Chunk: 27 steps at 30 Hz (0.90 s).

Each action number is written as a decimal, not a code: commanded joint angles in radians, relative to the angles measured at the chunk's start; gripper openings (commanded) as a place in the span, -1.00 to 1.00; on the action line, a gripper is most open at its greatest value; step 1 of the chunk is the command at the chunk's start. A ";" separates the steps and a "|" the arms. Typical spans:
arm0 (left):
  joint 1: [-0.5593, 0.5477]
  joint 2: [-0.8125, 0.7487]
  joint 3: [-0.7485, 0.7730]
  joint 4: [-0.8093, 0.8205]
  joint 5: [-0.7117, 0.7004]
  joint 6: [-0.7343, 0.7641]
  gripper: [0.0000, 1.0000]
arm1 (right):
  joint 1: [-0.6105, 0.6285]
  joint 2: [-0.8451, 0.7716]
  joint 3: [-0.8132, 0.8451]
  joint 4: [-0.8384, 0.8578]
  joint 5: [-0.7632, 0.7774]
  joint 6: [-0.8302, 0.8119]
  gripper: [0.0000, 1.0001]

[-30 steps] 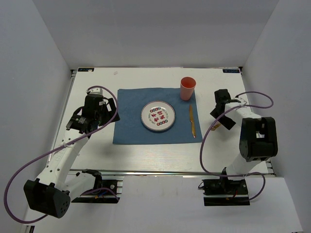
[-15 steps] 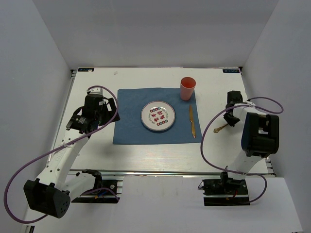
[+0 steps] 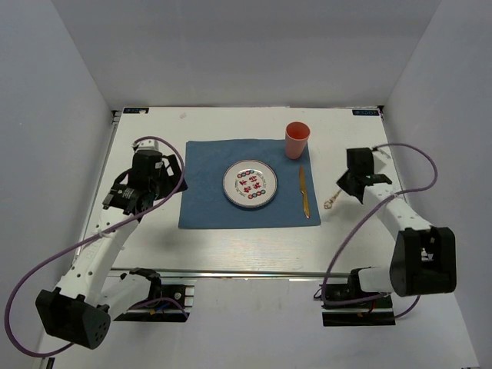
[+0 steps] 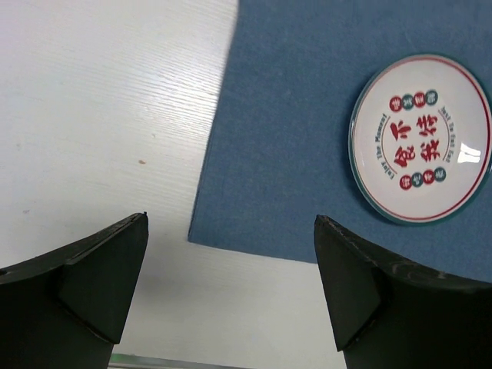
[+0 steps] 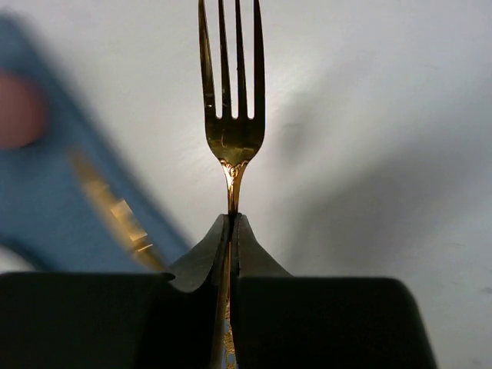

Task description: Set the dinner table for one person

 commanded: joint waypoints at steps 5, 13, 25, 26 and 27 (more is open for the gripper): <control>0.014 -0.126 0.020 -0.051 -0.232 -0.107 0.96 | 0.461 0.038 0.270 -0.011 0.069 -0.019 -1.00; 0.033 -0.227 0.020 -0.103 -0.379 -0.199 0.96 | 0.841 0.464 0.745 -0.089 0.101 0.009 -1.00; 0.033 -0.279 0.011 -0.116 -0.415 -0.229 0.96 | 0.938 0.930 1.193 -0.159 0.011 0.138 -1.00; 0.033 -0.279 0.010 -0.114 -0.412 -0.225 0.96 | 0.941 0.959 1.267 -0.178 0.009 0.142 -1.00; 0.033 -0.278 0.010 -0.113 -0.410 -0.225 0.96 | 0.944 1.008 1.296 -0.182 0.003 0.145 -1.00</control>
